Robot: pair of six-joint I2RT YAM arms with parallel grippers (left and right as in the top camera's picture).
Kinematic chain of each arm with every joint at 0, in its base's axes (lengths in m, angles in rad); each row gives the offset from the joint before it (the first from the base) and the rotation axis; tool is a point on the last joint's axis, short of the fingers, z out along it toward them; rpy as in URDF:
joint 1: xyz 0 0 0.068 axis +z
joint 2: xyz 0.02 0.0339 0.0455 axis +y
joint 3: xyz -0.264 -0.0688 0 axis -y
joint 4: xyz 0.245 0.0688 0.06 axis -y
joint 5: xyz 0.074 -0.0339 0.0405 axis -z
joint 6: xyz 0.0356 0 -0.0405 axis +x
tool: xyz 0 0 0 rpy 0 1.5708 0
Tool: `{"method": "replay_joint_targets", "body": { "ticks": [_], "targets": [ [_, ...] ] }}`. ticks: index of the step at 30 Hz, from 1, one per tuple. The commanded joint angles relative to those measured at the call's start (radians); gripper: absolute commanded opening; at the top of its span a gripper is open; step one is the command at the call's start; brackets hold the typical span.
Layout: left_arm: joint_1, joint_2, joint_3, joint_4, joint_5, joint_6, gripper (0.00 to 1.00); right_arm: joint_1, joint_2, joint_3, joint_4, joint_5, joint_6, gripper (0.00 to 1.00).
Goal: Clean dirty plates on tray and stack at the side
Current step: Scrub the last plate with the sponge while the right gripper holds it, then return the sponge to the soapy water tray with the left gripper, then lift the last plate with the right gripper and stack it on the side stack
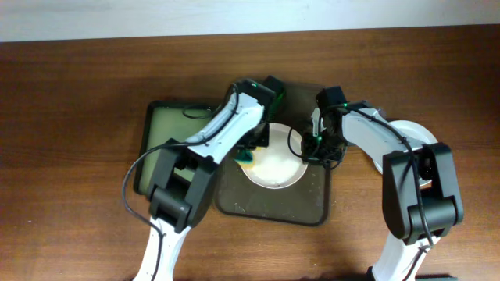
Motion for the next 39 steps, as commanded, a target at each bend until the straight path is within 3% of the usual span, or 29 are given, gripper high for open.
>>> {"method": "replay_joint_targets", "body": {
  "ticks": [1, 6, 10, 13, 16, 17, 21, 24, 26, 28, 33, 39],
  "targets": [
    [0.063, -0.203, -0.004, -0.04, -0.149, -0.042, 0.0, -0.004, 0.022, -0.006, -0.023, 0.062, -0.038, 0.04],
    [0.162, -0.378, -0.004, -0.13, -0.18, -0.039, 0.0, -0.003, -0.013, -0.005, -0.031, 0.062, -0.085, 0.04],
    [0.24, -0.386, -0.048, -0.164, -0.127, -0.038, 0.0, 0.024, -0.139, -0.005, -0.044, 0.104, -0.117, 0.04],
    [0.305, -0.386, -0.232, -0.078, -0.099, -0.037, 0.0, 0.074, -0.27, -0.005, -0.085, 0.266, -0.104, 0.04],
    [0.363, -0.386, -0.409, 0.073, 0.042, 0.034, 0.02, 0.138, -0.372, -0.005, -0.132, 0.457, -0.043, 0.04],
    [0.384, -0.386, -0.454, 0.136, 0.106, 0.079, 0.1, 0.163, -0.402, -0.005, -0.14, 0.514, -0.033, 0.04],
    [0.42, -0.393, -0.483, 0.19, 0.124, 0.121, 0.43, 0.259, -0.473, -0.005, -0.162, 0.733, 0.031, 0.04],
    [0.419, -0.418, -0.46, 0.175, 0.142, 0.132, 0.53, 0.34, -0.494, -0.005, -0.202, 0.893, 0.092, 0.04],
    [0.423, -0.459, -0.442, 0.162, 0.18, 0.136, 0.82, 0.416, -0.506, -0.005, -0.241, 0.99, 0.154, 0.04],
    [0.431, -0.537, -0.426, 0.159, 0.215, 0.146, 0.98, 0.507, -0.511, -0.005, -0.274, 1.091, 0.214, 0.04],
    [0.43, -0.74, -0.423, 0.158, 0.209, 0.146, 1.0, 0.718, -0.511, -0.005, -0.294, 1.316, 0.255, 0.04],
    [0.43, -0.813, -0.423, 0.169, 0.211, 0.131, 1.0, 0.802, -0.511, -0.005, -0.293, 1.488, 0.254, 0.04]
  ]
}}
